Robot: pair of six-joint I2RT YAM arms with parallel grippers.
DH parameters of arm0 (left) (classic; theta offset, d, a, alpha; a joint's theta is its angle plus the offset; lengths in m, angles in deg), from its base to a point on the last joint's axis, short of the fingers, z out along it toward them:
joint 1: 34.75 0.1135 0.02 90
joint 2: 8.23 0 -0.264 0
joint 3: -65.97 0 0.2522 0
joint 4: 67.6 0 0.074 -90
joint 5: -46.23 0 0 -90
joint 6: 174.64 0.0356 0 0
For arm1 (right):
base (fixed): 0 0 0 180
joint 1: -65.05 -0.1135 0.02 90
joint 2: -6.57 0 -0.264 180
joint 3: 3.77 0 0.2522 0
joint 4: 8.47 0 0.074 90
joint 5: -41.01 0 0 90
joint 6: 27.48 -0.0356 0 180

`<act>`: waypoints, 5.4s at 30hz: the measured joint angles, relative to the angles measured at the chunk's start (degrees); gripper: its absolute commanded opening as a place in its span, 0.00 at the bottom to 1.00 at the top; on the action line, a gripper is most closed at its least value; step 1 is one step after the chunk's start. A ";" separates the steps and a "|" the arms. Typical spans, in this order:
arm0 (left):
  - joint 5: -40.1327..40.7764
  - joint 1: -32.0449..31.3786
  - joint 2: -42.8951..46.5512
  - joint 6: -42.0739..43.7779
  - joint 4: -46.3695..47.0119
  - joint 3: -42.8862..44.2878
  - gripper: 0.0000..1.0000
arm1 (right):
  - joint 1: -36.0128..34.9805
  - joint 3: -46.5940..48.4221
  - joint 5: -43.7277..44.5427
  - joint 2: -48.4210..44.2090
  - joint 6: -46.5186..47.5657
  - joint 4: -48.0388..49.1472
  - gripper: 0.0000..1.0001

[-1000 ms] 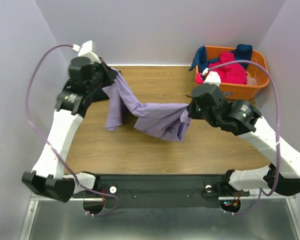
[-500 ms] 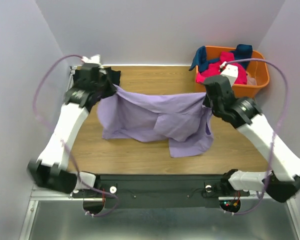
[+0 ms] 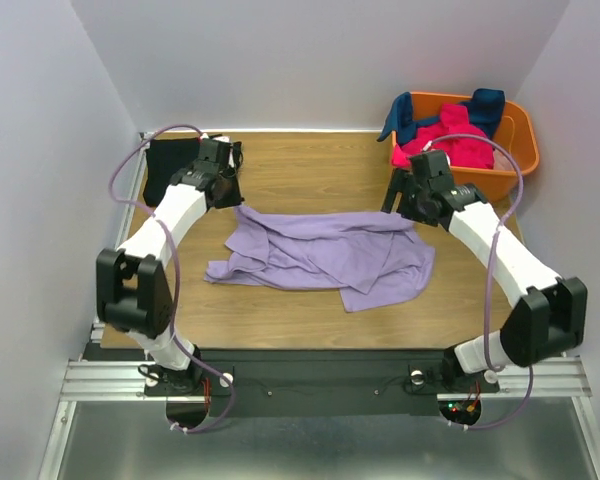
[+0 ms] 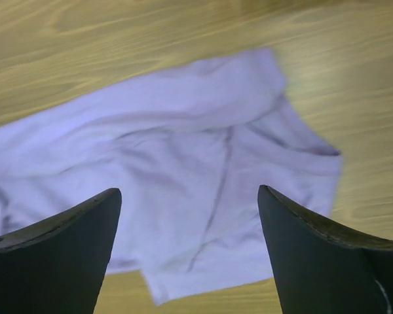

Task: Fold and stack the t-shirts
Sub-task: Flatten the tshirt out

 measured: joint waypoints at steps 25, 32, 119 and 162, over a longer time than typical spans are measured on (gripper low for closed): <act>1.11 1.51 9.38 -1.27 4.96 -13.11 0.24 | -13.73 -20.11 -12.55 0.37 -9.33 3.13 0.54; 0.94 1.86 9.40 -1.66 5.11 -13.25 0.24 | -13.88 -22.95 -12.57 1.25 -9.42 3.23 0.54; -1.20 2.49 9.49 -2.23 5.57 -15.32 0.24 | -18.71 -17.90 -5.29 8.09 -11.37 2.34 0.00; -14.78 5.62 -1.53 0.11 17.99 -18.21 0.34 | 0.13 -6.97 12.11 -12.02 -7.74 -16.65 0.00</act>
